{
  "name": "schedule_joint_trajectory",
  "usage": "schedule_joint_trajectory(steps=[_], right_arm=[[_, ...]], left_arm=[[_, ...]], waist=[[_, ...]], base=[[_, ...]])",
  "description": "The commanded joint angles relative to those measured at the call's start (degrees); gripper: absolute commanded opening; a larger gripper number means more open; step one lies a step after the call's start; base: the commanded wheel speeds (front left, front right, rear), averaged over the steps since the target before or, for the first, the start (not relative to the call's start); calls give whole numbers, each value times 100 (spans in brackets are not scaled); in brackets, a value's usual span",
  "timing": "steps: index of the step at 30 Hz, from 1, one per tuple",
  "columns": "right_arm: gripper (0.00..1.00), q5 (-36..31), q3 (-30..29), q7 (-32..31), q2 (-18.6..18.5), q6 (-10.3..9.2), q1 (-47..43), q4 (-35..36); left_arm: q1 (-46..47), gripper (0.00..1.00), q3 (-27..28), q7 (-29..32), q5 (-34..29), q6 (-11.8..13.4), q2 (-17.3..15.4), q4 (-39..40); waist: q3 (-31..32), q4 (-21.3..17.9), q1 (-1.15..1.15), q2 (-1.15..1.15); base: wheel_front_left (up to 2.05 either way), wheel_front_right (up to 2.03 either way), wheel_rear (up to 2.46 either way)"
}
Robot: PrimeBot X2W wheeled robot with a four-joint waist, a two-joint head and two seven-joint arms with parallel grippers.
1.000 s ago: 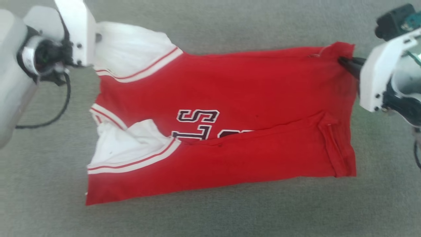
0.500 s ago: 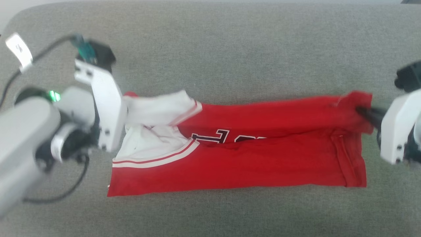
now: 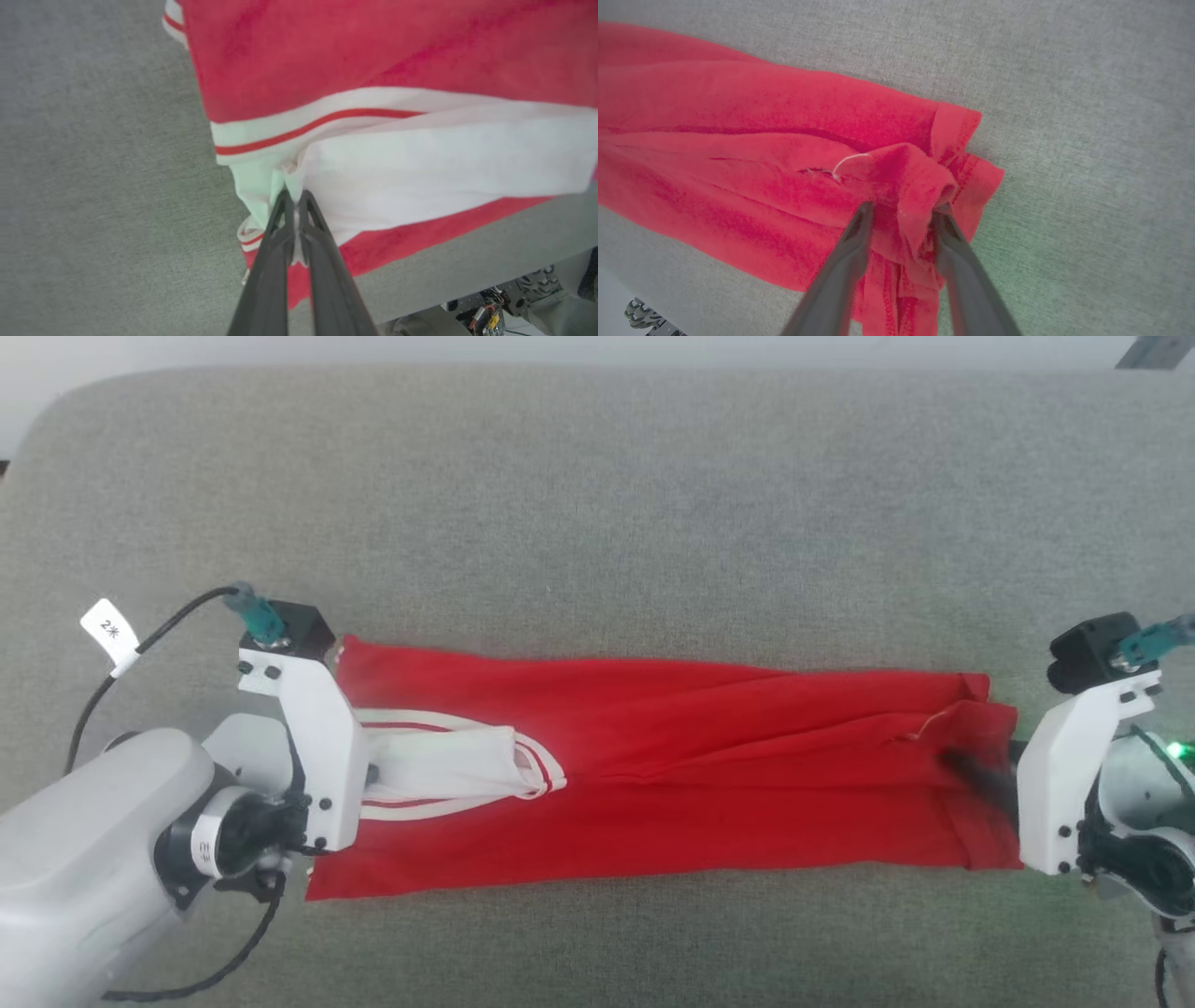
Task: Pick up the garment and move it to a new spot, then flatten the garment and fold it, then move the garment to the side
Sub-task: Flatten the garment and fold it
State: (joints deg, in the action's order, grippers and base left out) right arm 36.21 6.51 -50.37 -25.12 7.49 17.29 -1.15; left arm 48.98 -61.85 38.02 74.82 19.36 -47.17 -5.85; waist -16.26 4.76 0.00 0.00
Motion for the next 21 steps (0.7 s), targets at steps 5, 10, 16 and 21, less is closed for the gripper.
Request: schedule_joint_trajectory(steps=[5, 10, 16, 21], right_arm=[[100, 67, -32, 107, 2, 0, -72, 1], [100, 99, -131, 147, 42, 0, -249, 65], [100, 60, -299, 166, 68, 0, -424, 75], [100, -3, -577, 172, 102, 0, -498, -54]], left_arm=[[-128, 100, 146, -493, -66, -261, 83, -218], [-343, 100, 341, -1239, -160, -467, 60, -151], [-700, 100, 560, -2316, -336, -638, -14, -48], [-1171, 100, 817, -3509, -510, -722, -41, -50]], waist=[[266, 28, 0, 0], [465, 54, 0, 0], [577, 113, 0, 0], [583, 240, 0, 0]], base=[[0, 0, 0], [0, 0, 0], [0, 0, 0], [0, 0, 0]])
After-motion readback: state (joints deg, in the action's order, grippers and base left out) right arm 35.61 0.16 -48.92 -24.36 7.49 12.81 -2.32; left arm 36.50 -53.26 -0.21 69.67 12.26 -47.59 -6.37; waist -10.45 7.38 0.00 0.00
